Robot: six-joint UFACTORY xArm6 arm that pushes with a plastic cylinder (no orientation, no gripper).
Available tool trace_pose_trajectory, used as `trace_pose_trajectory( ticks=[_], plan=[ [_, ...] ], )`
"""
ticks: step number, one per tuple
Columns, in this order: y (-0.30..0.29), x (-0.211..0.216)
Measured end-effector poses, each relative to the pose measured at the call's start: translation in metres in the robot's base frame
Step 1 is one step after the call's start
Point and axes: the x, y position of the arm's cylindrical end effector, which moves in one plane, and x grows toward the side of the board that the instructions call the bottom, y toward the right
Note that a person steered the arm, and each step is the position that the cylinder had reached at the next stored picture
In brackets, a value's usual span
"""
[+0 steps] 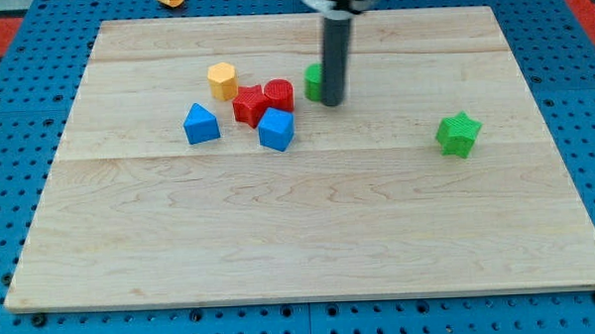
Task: Push the green circle to the yellow hexagon
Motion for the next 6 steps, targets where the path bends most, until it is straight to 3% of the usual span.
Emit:
trace_pose_trajectory(
  ticks=[3, 6],
  plan=[
    [0.017, -0.055],
    [-0.052, -0.039]
  ],
)
